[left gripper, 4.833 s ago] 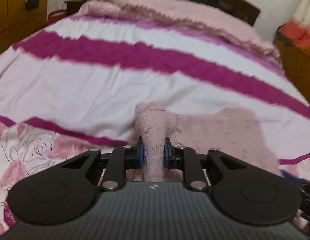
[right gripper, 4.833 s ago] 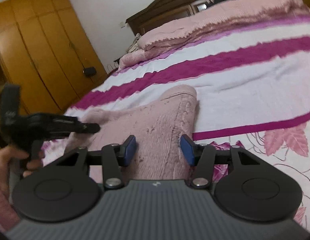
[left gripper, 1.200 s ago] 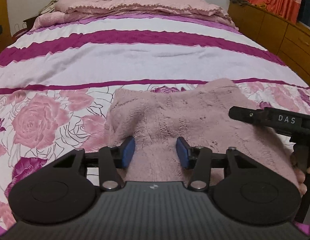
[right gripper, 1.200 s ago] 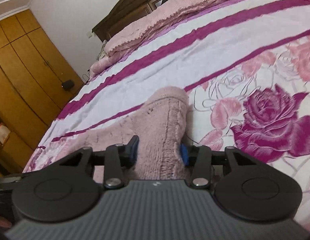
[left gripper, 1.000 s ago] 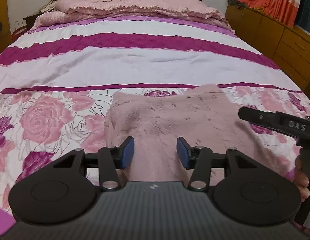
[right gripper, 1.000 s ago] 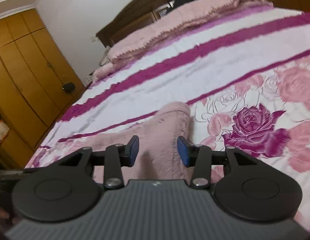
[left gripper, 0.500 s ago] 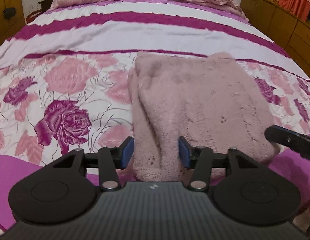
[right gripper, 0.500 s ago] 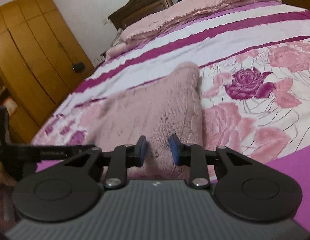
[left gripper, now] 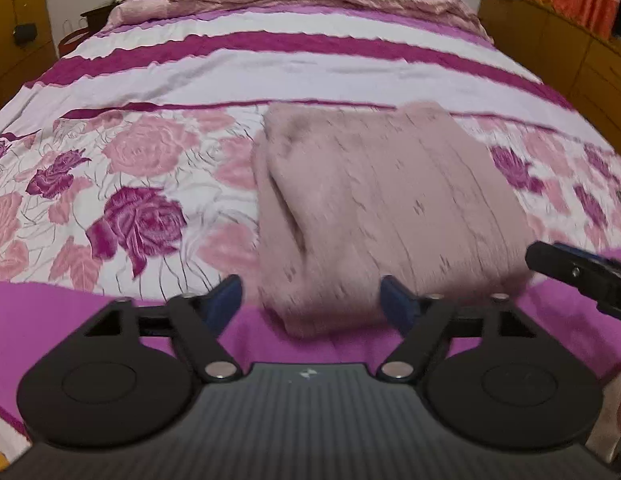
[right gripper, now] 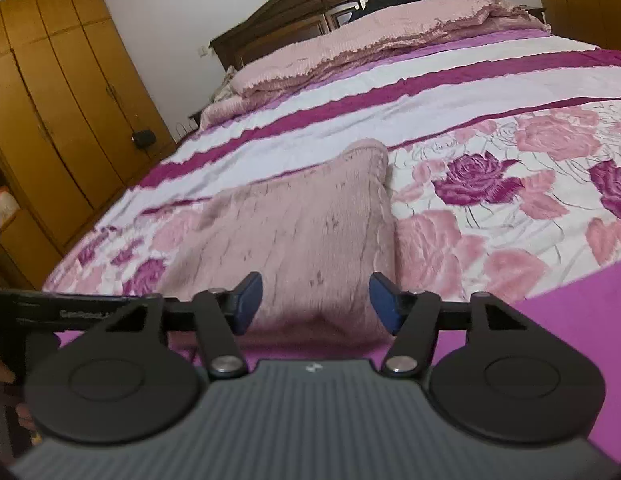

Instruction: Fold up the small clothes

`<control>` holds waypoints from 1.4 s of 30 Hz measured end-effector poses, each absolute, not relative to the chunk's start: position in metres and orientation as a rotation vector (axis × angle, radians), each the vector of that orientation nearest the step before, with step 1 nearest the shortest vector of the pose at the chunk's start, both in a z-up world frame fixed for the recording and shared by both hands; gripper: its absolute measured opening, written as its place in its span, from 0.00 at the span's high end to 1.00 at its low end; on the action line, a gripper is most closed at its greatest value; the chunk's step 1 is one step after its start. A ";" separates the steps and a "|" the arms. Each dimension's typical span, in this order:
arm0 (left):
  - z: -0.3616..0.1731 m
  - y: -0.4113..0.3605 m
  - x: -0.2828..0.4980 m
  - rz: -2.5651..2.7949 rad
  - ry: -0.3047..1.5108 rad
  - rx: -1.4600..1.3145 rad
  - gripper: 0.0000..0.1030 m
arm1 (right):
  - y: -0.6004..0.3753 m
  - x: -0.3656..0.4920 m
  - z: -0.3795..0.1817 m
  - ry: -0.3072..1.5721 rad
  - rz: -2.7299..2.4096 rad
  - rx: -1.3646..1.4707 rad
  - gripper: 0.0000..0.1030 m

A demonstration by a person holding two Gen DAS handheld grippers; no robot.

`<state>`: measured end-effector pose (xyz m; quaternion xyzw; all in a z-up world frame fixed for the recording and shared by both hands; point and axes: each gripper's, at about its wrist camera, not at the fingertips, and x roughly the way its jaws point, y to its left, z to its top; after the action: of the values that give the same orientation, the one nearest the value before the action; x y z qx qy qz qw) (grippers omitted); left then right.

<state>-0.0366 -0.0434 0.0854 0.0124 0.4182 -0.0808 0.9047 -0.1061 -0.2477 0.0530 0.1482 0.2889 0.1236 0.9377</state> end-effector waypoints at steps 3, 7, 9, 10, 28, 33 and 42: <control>0.071 -0.050 -0.046 -0.150 0.903 0.054 0.10 | -0.242 -0.113 0.046 0.618 0.221 0.244 0.31; 0.045 -0.055 -0.049 -0.130 0.982 0.015 0.10 | -0.234 -0.117 0.030 0.677 0.188 0.178 0.31; 0.036 -0.058 -0.054 -0.109 0.964 0.029 0.09 | -0.230 -0.118 0.019 0.708 0.179 0.151 0.31; 0.033 -0.060 -0.056 -0.103 0.953 0.042 0.08 | -0.229 -0.118 0.013 0.724 0.178 0.145 0.31; 0.015 -0.068 -0.060 -0.085 0.895 0.077 0.00 | -0.216 -0.117 -0.006 0.718 0.180 0.084 0.18; 0.013 -0.068 -0.061 -0.081 0.883 0.078 0.00 | -0.217 -0.117 -0.006 0.715 0.181 0.088 0.17; 0.011 -0.068 -0.061 -0.075 0.874 0.080 0.00 | -0.220 -0.116 -0.008 0.703 0.200 0.112 0.14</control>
<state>-0.0612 -0.0680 0.0107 0.0388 0.4229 -0.0365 0.9046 -0.1163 -0.2196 -0.0084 0.0549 0.3434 0.0975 0.9325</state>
